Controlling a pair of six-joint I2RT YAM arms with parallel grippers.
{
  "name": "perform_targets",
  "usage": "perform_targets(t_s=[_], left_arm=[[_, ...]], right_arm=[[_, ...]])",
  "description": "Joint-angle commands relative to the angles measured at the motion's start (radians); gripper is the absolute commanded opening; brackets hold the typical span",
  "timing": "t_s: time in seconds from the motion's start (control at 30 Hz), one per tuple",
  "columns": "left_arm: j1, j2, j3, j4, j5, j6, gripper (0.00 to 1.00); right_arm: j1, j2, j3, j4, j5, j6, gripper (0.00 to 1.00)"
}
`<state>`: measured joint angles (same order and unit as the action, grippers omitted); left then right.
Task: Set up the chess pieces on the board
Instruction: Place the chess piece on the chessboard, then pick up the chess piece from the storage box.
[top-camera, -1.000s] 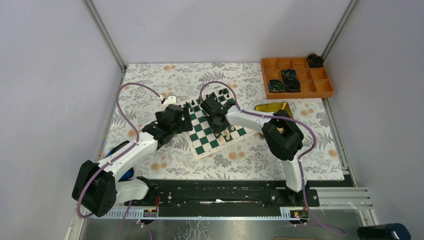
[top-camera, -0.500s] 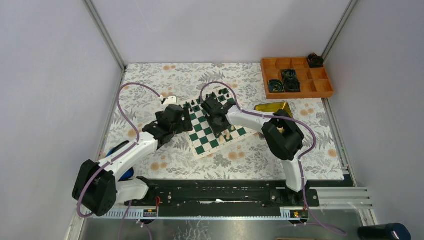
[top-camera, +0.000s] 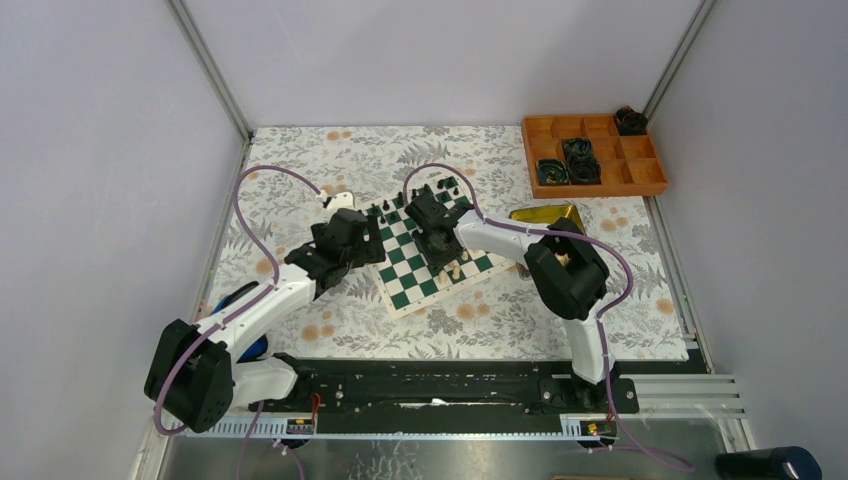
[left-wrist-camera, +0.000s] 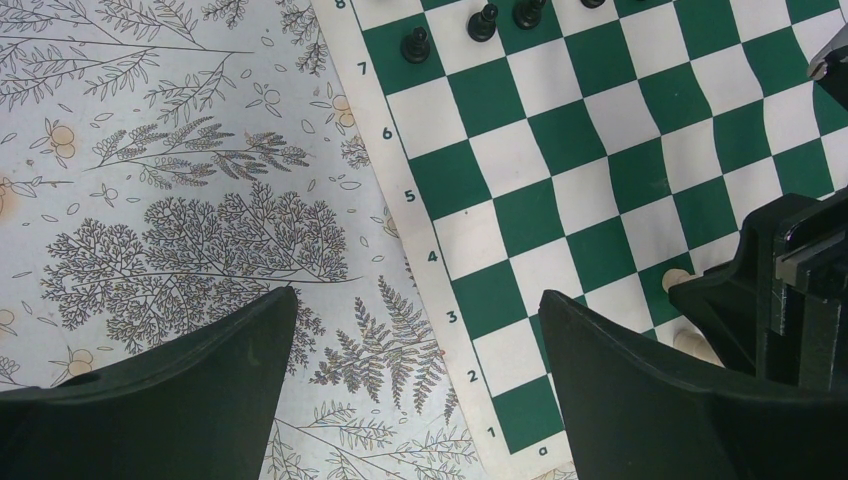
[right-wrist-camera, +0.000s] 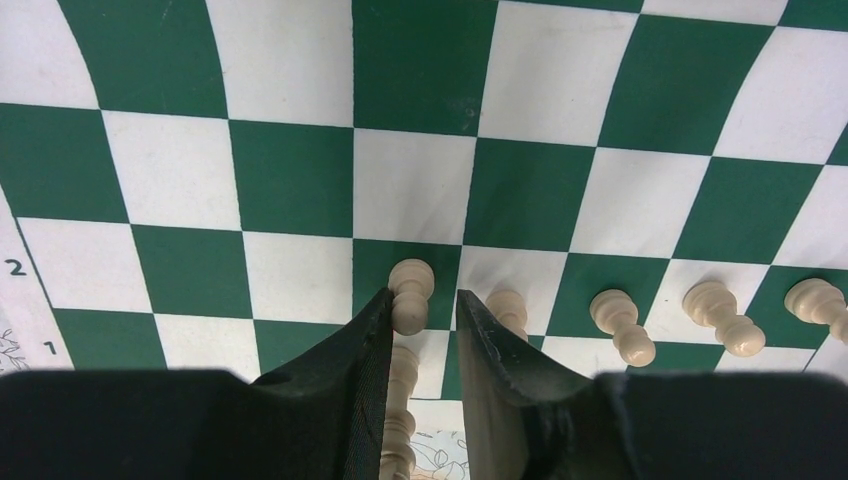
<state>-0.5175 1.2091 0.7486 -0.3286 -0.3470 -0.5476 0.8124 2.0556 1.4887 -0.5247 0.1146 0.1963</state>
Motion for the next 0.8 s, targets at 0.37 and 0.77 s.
perform_targets(t_s=[0.37,0.77], left_arm=[[-0.006,0.004,0.006,0.051,-0.008,-0.006,0.99],[-0.006,0.000,0.003,0.043,-0.017,-0.009,0.99]], right_arm=[[-0.004,-0.075,0.082,-0.036,-0.026,-0.029,0.35],[-0.008,-0.174,0.105,-0.036,0.054,-0.039,0.35]])
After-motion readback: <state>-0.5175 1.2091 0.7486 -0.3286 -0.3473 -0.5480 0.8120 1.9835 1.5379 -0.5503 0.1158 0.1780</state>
